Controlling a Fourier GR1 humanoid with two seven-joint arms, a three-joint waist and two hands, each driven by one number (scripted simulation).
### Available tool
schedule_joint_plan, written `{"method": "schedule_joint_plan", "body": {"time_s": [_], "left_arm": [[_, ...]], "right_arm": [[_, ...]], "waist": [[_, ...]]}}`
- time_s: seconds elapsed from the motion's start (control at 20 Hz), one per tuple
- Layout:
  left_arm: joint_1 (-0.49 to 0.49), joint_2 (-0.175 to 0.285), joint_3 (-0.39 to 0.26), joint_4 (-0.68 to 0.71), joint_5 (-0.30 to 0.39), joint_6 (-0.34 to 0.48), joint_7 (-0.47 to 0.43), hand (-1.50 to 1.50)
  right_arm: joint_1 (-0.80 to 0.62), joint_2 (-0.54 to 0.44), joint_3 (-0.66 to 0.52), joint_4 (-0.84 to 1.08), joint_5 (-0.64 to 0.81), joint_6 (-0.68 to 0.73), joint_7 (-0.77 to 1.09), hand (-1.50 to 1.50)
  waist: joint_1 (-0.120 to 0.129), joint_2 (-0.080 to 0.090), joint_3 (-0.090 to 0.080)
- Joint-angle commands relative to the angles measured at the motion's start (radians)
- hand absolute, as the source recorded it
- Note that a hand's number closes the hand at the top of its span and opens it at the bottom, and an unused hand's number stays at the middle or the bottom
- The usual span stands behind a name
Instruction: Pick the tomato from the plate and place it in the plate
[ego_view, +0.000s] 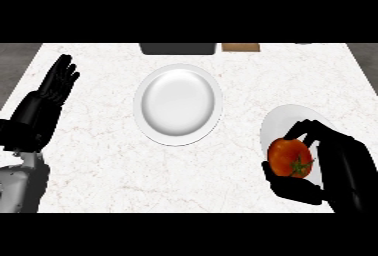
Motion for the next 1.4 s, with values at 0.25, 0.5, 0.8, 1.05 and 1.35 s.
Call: {"method": "schedule_joint_plan", "body": {"time_s": [0.25,0.5,0.8,1.05,1.35], "left_arm": [[0.012,0.016,0.032,-0.04,0.026,-0.042,0.027,0.0],[-0.021,-0.034,-0.004,-0.011,-0.015,0.005,0.02,0.0],[-0.086,-0.005,0.03,0.082,0.003,-0.029,-0.002,0.0],[-0.059,-0.033,-0.013,0.025,-0.04,-0.009,-0.01,0.0],[-0.085,-0.031,-0.013,0.034,-0.027,-0.025,0.027,0.0]], "right_arm": [[-0.279,0.188,0.086,0.152,0.047,0.035,0.069,1.5],[-0.524,0.242,0.085,0.413,-0.027,-0.053,0.13,1.5],[-0.752,0.244,0.118,0.777,-0.145,-0.239,0.162,1.5],[-0.869,0.244,0.131,1.089,-0.219,-0.395,0.085,1.5],[-1.035,0.245,0.188,1.371,-0.327,-0.496,0.06,1.5]], "waist": [[0.003,0.001,0.001],[0.009,0.003,0.001],[0.02,0.008,0.0],[0.034,0.01,0.001],[0.05,0.013,0.001]]}}
